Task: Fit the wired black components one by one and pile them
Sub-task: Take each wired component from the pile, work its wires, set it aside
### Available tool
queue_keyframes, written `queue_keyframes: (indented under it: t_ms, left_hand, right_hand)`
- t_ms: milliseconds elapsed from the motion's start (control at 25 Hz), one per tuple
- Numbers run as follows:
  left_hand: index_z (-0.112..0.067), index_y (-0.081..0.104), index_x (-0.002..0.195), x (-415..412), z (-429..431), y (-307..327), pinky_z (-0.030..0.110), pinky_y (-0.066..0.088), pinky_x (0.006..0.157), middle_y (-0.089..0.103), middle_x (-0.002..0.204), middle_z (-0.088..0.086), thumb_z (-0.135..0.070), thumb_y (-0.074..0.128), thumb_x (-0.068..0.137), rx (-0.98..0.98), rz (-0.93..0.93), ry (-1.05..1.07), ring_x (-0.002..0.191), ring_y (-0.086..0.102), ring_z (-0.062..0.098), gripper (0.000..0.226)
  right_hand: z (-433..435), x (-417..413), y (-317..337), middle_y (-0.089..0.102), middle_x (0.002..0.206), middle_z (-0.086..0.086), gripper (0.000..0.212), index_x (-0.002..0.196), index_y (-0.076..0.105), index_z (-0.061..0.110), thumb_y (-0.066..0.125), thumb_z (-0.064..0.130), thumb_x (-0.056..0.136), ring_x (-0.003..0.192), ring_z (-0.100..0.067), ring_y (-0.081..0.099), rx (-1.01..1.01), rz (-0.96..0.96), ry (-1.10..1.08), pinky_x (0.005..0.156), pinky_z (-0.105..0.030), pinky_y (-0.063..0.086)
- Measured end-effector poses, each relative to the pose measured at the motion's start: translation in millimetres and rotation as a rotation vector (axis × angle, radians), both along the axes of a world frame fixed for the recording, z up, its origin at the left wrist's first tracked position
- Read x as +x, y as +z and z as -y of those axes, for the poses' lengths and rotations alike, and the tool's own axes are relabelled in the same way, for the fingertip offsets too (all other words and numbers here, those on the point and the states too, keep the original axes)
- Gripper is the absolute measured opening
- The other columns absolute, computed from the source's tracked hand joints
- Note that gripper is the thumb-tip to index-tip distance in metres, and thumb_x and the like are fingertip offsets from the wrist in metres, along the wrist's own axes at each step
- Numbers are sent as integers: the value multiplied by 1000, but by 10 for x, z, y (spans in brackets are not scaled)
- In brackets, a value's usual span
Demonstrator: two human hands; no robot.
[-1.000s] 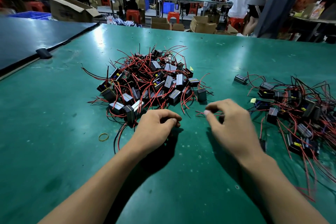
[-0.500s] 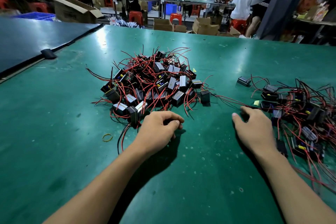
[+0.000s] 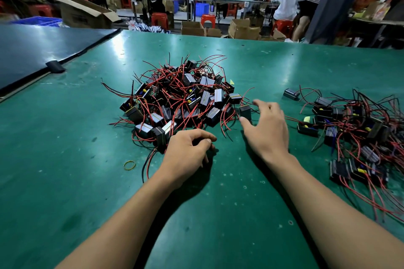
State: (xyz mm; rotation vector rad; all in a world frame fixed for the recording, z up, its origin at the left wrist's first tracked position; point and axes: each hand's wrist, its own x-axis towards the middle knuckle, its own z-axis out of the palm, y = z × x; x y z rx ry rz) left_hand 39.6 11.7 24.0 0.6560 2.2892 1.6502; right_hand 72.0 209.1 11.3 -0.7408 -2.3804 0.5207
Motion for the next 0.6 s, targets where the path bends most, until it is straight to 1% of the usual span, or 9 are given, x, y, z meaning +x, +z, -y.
queue_keyframes:
  t_ms: [40,80,120,200,240,320,400,520,600]
  left_hand:
    - [-8,73,96,1,5,9,15,43,46,64,54,-9,-3,55,95,7,3,0,41,51,5,19]
    - [-8,73,97,6,0,14,14,43,46,66,60,-7,-3,55,95,13,6,-1,41,52,3,19]
    - [-7,73,97,12,-3,14,13,42,47,69,68,-3,-3,55,95,17,11,-1,43,55,0,19]
    - [-7,73,98,11,-7,7,11,42,49,71,79,5,-3,55,95,24,18,7,47,58,-2,19]
    - [-7,73,98,6,-11,2,11,41,49,71,79,6,-3,55,95,25,19,7,47,59,-2,19]
    - [-8,73,97,-7,-12,-14,10,41,48,71,78,5,-3,55,94,28,21,8,47,58,-2,19]
    - [-8,73,96,-17,-8,-26,11,41,48,72,78,6,-3,55,94,35,22,19,46,58,-2,20]
    - [-8,73,96,-15,-4,-33,10,41,47,73,80,8,-3,54,94,37,33,19,46,58,-3,19]
    - [-8,73,97,-25,-1,-25,11,42,47,73,81,8,-2,54,95,30,37,18,46,58,-2,20]
  right_hand:
    - [-22,-131,28,49,136,-6,68,145,45,20,69,43,86,127,-28,45,12,65,1,103,-41,40]
    - [-68,-263,62,46,140,-7,75,147,40,18,70,45,83,131,-29,43,-2,148,-2,106,-43,39]
    - [-119,-383,99,48,142,-9,76,145,40,17,70,46,81,132,-31,43,-60,230,-2,106,-44,39]
    - [-189,-554,150,59,132,-11,59,130,50,16,67,45,82,126,-33,49,-213,332,9,102,-43,42]
    - [-205,-594,147,63,126,-10,49,125,54,17,65,43,84,123,-34,52,-230,339,4,100,-42,42]
    - [-204,-599,109,68,120,-9,36,123,62,22,62,37,90,122,-35,52,-111,284,-27,97,-40,39]
    - [-187,-552,103,71,115,-9,29,119,69,24,59,35,94,119,-34,54,-10,189,-34,93,-39,37]
    - [-199,-472,231,74,110,-6,26,114,72,24,57,36,97,110,-31,61,-66,20,-63,93,-37,38]
    - [-227,-433,391,74,103,-6,25,114,72,21,59,34,97,100,-28,64,-170,-119,-58,92,-37,45]
